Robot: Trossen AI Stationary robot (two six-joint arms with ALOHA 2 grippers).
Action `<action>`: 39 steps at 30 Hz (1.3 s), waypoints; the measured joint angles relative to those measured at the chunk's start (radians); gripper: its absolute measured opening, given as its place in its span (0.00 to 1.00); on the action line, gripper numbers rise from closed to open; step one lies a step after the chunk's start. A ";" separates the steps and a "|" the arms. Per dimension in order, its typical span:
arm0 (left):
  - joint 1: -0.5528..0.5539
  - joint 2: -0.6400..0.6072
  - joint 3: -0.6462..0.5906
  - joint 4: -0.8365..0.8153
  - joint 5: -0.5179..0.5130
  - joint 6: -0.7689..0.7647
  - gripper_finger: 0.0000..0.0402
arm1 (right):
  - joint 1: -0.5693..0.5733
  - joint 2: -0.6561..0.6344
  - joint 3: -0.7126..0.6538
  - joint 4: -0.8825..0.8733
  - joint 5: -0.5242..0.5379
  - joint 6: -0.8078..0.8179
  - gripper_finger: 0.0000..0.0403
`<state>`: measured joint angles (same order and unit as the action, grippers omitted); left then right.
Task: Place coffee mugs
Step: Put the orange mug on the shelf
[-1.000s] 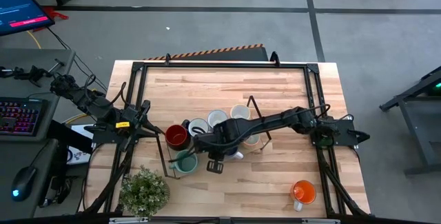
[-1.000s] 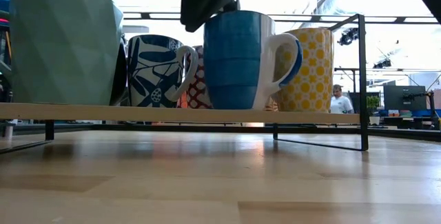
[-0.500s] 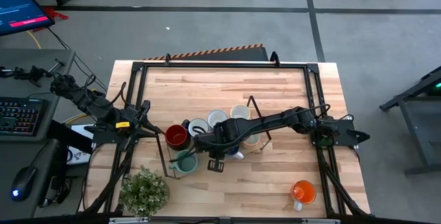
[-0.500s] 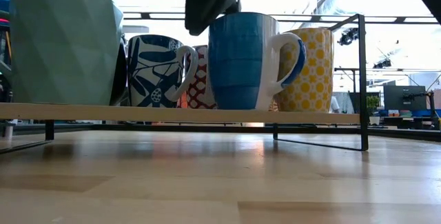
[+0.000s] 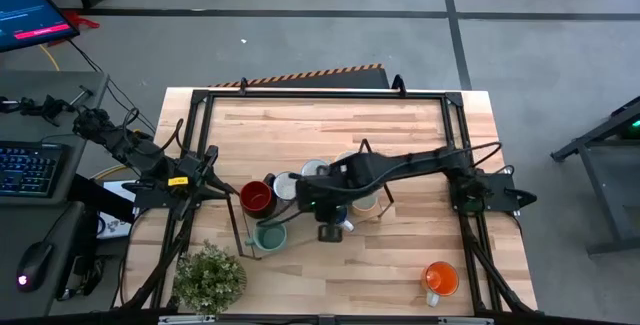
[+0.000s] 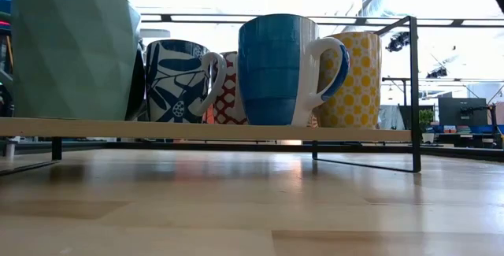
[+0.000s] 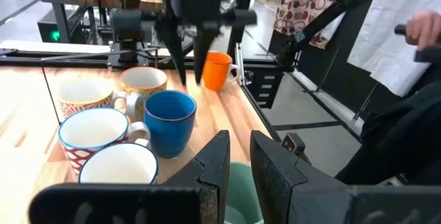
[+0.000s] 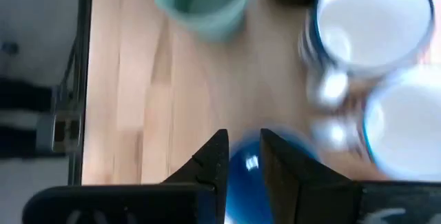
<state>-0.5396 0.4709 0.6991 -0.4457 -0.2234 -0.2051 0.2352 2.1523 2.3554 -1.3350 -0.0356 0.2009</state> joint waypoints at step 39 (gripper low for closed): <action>0.000 0.008 0.000 0.003 -0.090 -0.107 0.12 | 0.615 -0.646 -1.072 0.064 -0.057 1.157 0.15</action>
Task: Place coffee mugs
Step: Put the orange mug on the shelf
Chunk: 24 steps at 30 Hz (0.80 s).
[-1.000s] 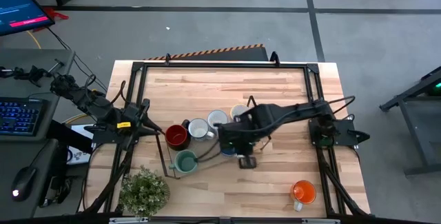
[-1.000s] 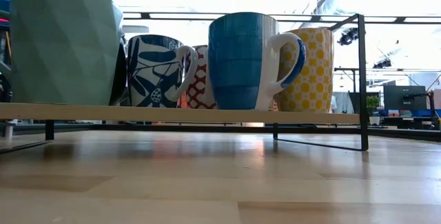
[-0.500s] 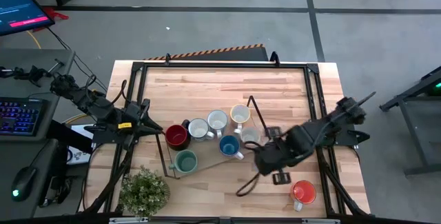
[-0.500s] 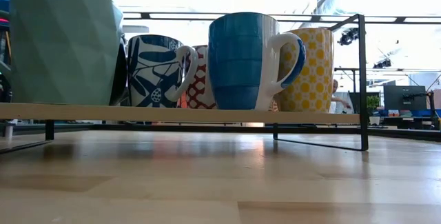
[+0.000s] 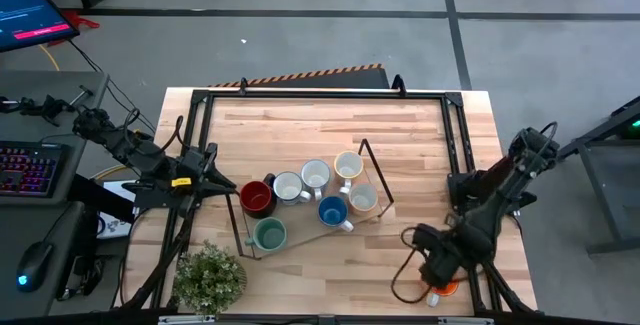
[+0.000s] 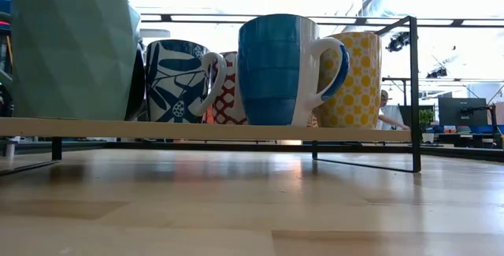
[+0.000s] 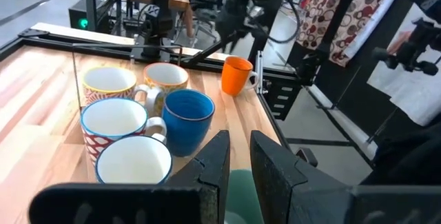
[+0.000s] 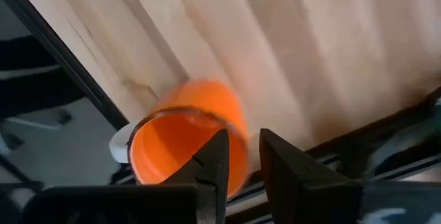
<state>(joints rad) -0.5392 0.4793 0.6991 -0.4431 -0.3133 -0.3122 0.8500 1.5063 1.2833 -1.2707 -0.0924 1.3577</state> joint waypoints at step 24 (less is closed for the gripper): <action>0.000 0.000 0.000 -0.001 -0.016 0.011 0.12 | 0.218 -0.001 -0.043 0.017 0.022 0.707 0.26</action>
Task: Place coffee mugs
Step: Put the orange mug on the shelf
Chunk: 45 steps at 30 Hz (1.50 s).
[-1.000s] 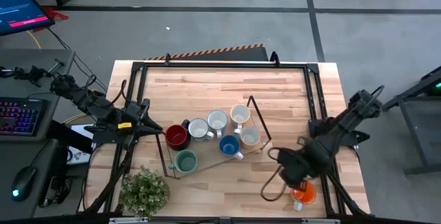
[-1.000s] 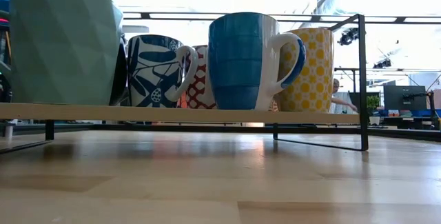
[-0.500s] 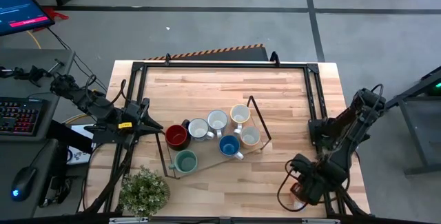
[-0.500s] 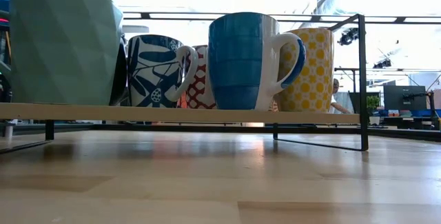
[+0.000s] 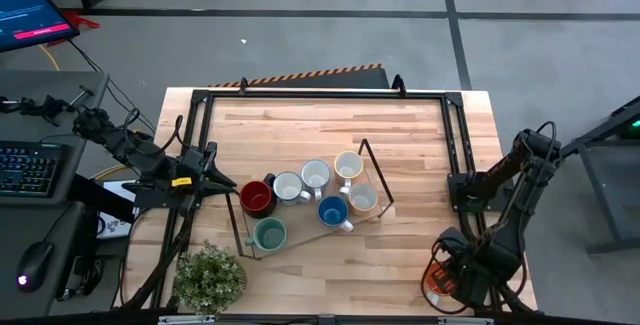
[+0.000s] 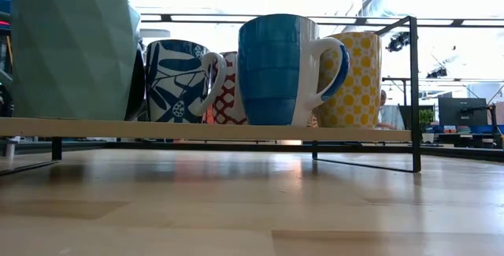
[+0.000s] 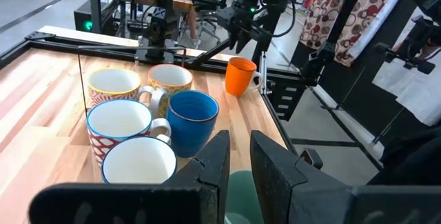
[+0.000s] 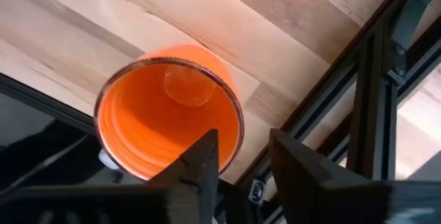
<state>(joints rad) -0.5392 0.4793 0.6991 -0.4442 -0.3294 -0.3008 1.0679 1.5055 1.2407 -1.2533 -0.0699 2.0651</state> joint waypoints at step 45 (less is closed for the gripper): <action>0.000 0.000 0.000 -0.007 0.000 -0.002 0.12 | -0.008 0.001 -0.349 0.487 0.008 -0.008 0.02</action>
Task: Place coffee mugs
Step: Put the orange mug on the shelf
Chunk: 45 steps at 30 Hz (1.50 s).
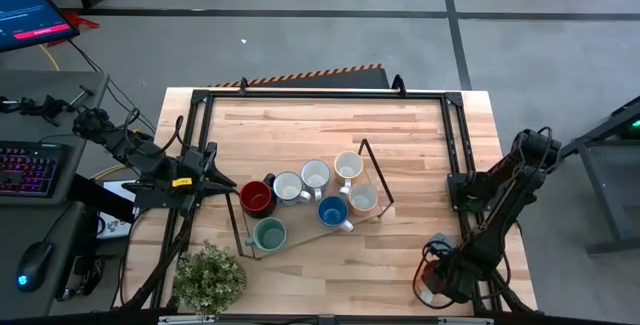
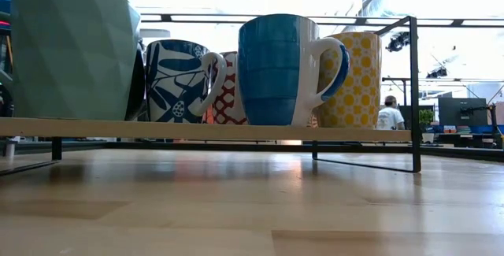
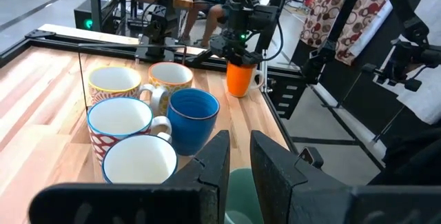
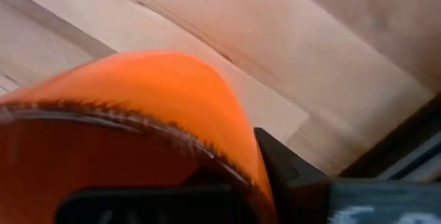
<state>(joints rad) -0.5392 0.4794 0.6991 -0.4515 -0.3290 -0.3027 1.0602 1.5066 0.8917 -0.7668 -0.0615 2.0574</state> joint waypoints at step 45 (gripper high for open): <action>0.000 -0.173 0.024 -0.063 0.123 0.132 0.12 | -0.819 0.660 1.468 -0.535 0.180 -2.037 0.00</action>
<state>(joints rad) -0.5396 0.3062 0.7227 -0.5143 -0.2059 -0.1707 0.2417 2.1663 2.3595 -1.3021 0.1181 0.0201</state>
